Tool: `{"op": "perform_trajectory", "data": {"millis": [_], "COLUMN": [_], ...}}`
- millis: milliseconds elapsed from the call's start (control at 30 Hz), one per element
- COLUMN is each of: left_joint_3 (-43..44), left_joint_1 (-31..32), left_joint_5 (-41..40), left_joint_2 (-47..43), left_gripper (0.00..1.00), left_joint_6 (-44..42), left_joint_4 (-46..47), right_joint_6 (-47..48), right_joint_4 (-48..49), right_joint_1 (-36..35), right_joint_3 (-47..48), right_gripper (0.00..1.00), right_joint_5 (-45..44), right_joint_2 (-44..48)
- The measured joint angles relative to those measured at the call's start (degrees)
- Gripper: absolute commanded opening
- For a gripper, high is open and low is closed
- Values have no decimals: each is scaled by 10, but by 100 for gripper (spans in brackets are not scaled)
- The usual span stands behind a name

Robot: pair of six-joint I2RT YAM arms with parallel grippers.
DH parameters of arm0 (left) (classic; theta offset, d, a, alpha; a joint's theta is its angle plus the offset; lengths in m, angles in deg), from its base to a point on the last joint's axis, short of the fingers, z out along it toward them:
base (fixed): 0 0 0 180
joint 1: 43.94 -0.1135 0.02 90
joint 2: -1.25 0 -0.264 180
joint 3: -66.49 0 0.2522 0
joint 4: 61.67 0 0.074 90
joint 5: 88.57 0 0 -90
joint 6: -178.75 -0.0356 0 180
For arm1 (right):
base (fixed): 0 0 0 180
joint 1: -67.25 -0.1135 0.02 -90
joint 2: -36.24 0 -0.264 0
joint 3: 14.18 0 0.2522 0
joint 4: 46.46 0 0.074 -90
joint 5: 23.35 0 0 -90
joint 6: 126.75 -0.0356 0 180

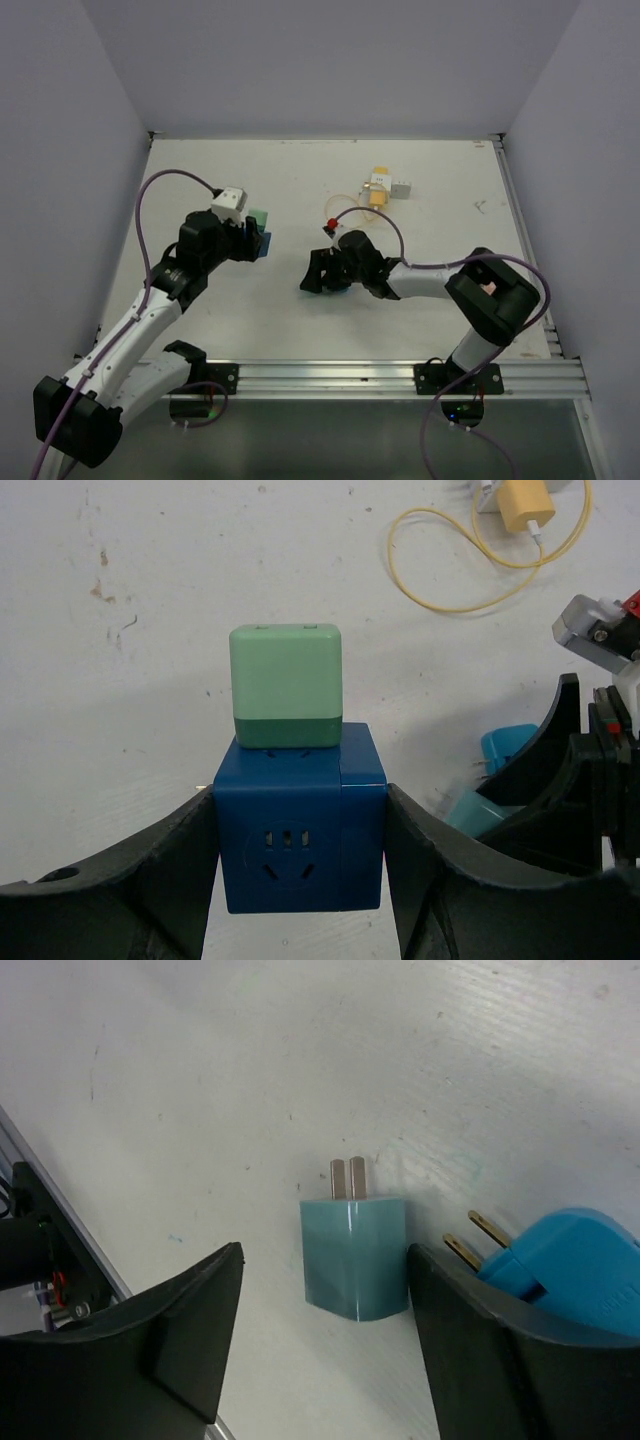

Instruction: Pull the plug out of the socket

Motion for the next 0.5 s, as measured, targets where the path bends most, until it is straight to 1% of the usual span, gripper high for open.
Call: {"op": "perform_trajectory", "data": {"millis": [33, 100, 300, 500], "left_joint_3": [-2, -5, -7, -9], "left_joint_1": [0, 0, 0, 0], "left_joint_5": [5, 14, 52, 84], "left_joint_2": [-1, -5, -14, -17], "left_gripper": [0, 0, 0, 0], "left_joint_6": [-2, -7, -16, -22], "left_joint_4": [1, 6, 14, 18], "right_joint_6": [3, 11, 38, 40], "right_joint_4": [-10, -26, -93, -148], "right_joint_1": [1, 1, 1, 1], "right_joint_3": [0, 0, 15, 74], "right_gripper": [75, 77, 79, 80], "right_joint_5": [-6, -19, -58, -78], "right_joint_2": [10, 31, 91, 133]}}
